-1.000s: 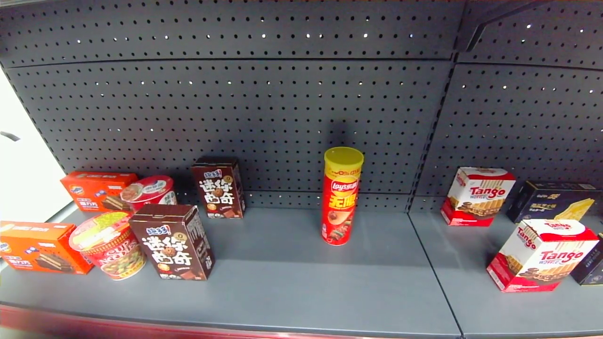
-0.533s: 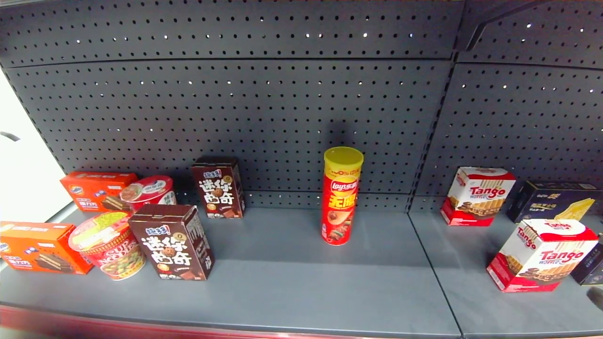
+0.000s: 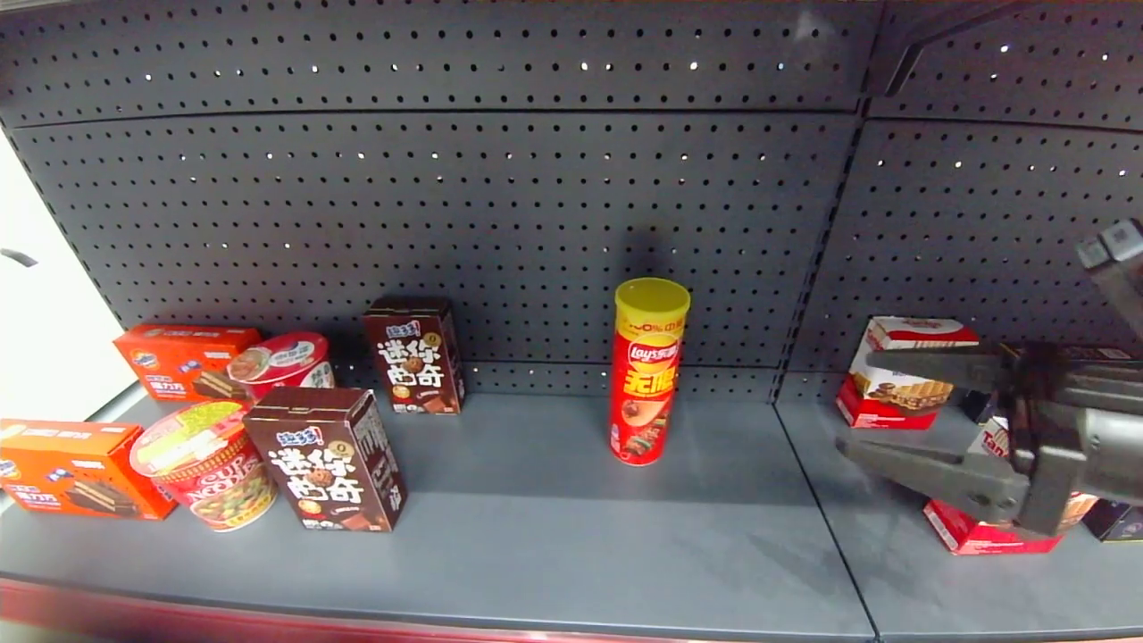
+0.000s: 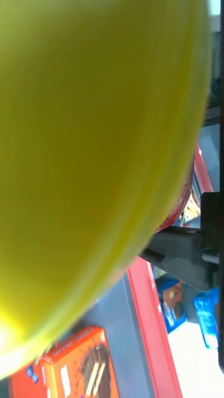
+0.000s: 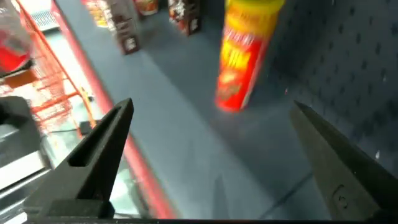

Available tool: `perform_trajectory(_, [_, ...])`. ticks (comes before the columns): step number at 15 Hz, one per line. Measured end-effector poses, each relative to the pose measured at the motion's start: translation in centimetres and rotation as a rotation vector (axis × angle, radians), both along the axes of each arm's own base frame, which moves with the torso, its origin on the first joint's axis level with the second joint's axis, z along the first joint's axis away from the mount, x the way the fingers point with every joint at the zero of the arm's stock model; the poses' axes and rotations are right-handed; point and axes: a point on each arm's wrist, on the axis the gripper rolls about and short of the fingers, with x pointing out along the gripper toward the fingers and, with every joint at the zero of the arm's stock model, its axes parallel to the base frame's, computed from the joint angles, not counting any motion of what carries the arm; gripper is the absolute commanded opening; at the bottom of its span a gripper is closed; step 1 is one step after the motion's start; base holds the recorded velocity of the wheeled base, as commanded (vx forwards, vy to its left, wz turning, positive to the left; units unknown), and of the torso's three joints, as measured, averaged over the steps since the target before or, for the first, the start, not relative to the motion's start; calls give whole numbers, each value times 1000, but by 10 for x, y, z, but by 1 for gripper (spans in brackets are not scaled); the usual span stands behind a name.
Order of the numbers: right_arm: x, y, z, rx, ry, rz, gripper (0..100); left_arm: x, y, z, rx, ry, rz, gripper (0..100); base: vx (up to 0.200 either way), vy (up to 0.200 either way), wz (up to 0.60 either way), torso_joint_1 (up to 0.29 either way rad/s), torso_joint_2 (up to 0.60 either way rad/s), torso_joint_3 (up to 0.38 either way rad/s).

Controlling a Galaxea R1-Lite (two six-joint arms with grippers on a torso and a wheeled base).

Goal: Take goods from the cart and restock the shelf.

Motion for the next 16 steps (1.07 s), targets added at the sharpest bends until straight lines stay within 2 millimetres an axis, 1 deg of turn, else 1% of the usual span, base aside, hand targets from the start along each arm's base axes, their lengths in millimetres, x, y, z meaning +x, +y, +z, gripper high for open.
perform_trajectory(2, [32,14,7,-16,-13,8,100,-1,0,-1,-17,2,-5,0,0,0,0,0,0,0])
perform_trajectory(4, [63,27,6,-29,-47,27,100,-2,1,-2,-29,-2,-5,0,0,0,0,0,0,0])
perform_trajectory(6, [91,39,-1,-27,-63,81,100,-2,1,-1,-33,-10,-10,0,0,0,0,0,0,0])
perform_trajectory(8, [112,48,-11,-23,-59,118,100,-3,2,0,-36,-17,-29,0,0,0,0,0,0,0])
perform_trajectory(10, [128,54,-20,-20,-52,141,100,-3,3,0,-36,-19,-46,0,0,0,0,0,0,0])
perform_trajectory(12, [138,59,-27,-25,-37,143,100,-2,3,-1,-35,-14,-52,0,0,0,0,0,0,0])
perform_trajectory(16, [144,64,-38,-35,-10,146,100,-1,3,0,-32,-7,-57,0,0,0,0,0,0,0])
